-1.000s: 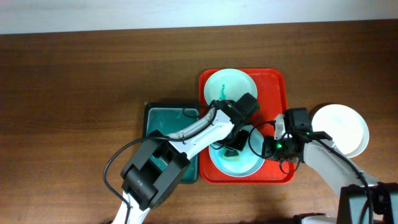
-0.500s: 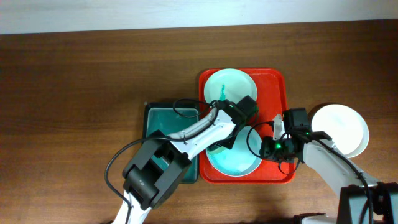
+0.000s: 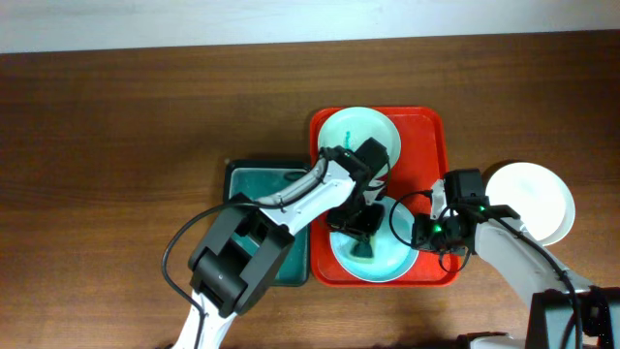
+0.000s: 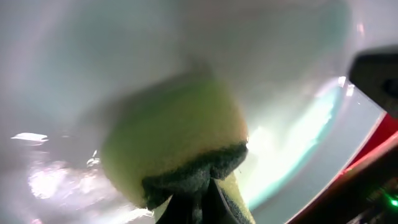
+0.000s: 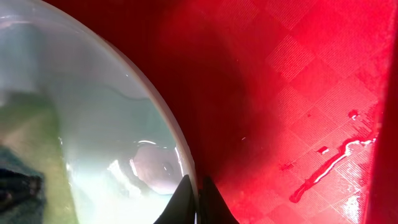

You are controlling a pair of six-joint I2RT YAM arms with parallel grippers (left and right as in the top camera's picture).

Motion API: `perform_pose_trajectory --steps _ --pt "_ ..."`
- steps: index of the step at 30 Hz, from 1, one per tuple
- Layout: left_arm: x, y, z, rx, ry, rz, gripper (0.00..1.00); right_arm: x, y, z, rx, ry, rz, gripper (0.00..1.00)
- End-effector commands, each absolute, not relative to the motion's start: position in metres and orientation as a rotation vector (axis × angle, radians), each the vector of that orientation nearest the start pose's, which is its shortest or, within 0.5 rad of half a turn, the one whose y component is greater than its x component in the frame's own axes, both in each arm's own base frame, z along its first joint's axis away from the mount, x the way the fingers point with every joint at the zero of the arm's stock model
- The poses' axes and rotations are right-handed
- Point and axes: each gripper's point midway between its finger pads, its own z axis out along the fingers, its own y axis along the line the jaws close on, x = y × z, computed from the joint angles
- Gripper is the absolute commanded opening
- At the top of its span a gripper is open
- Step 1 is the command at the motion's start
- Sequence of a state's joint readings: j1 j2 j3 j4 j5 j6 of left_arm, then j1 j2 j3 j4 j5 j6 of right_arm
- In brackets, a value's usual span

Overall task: Clean dirty plates on tray and stack at the side
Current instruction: 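Scrub the second white plate with the sponge in left gripper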

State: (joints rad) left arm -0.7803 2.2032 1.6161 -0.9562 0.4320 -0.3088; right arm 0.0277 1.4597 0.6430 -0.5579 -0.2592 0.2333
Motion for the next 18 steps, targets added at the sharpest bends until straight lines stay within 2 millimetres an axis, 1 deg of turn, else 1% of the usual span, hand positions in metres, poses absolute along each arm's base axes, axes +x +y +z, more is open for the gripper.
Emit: perform_pose_trajectory --steps 1,2,4,6,7,8,9,10,12,15,18 --pt "0.217 -0.371 -0.006 0.968 3.165 -0.782 0.00 0.241 0.045 -0.004 0.297 2.966 0.367 0.04" --pt "0.217 -0.370 -0.007 0.977 3.157 -0.760 0.00 0.241 0.045 -0.004 0.298 2.966 0.368 0.04" --pt "0.227 -0.362 -0.014 0.956 3.149 -0.626 0.00 0.241 0.045 -0.004 0.298 2.966 0.369 0.04" --pt "0.235 -0.351 -0.019 0.892 3.166 -0.501 0.00 0.241 0.045 -0.004 0.297 2.966 0.370 0.04" --pt "0.239 -0.341 -0.022 0.830 3.186 -0.401 0.00 0.241 0.045 -0.004 0.297 2.966 0.373 0.04" --pt "0.253 -0.313 -0.027 0.680 3.204 -0.144 0.00 0.241 0.045 -0.004 0.297 2.966 0.373 0.04" --pt "0.262 -0.299 -0.028 0.617 3.194 -0.029 0.00 0.241 0.045 -0.004 0.297 2.966 0.373 0.04" --pt "0.269 -0.289 -0.028 0.578 3.181 0.045 0.00 0.241 0.045 -0.004 0.297 2.966 0.373 0.04" --pt "0.292 -0.262 -0.026 0.523 3.100 0.250 0.00 0.241 0.045 -0.004 0.297 2.966 0.373 0.04" --pt "0.317 -0.238 -0.016 0.502 2.967 0.482 0.00 0.241 0.045 -0.004 0.297 2.967 0.373 0.04" --pt "0.319 -0.229 -0.013 0.508 2.941 0.559 0.00 0.240 0.045 -0.004 0.297 2.969 0.372 0.04"
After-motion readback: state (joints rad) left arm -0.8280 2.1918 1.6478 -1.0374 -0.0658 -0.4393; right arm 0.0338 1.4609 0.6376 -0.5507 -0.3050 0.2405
